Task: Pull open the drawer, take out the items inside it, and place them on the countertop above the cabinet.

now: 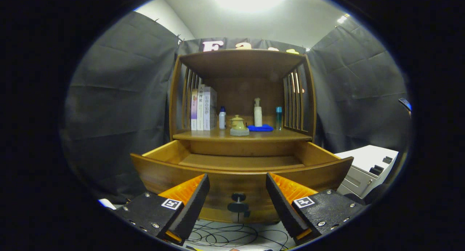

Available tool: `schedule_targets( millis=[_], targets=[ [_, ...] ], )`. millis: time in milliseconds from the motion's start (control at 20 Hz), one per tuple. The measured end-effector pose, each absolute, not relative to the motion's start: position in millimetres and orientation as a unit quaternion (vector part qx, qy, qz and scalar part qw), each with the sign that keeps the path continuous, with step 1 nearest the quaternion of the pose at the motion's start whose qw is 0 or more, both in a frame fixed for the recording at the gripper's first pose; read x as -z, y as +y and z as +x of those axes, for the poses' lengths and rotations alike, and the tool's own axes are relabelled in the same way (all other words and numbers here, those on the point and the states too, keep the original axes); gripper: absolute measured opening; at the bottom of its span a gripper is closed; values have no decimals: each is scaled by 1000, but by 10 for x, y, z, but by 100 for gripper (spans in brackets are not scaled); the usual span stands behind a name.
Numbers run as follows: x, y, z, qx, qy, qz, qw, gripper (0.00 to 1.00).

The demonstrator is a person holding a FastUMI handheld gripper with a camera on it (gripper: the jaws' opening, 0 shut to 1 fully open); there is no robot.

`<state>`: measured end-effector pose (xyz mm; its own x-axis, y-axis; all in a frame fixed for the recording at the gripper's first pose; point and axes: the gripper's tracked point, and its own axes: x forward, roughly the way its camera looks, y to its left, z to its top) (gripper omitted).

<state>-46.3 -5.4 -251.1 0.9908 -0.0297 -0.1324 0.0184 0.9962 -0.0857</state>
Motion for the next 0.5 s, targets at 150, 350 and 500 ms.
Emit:
schedule_targets(
  millis=[150, 350, 500],
  targets=[
    [2717, -9, -324, 7, 82, -46, 996, 96],
    [2819, 41, -245, 6, 82, -66, 994, 96],
    [2851, -4, -166, 15, 76, -82, 994, 96]
  ],
)
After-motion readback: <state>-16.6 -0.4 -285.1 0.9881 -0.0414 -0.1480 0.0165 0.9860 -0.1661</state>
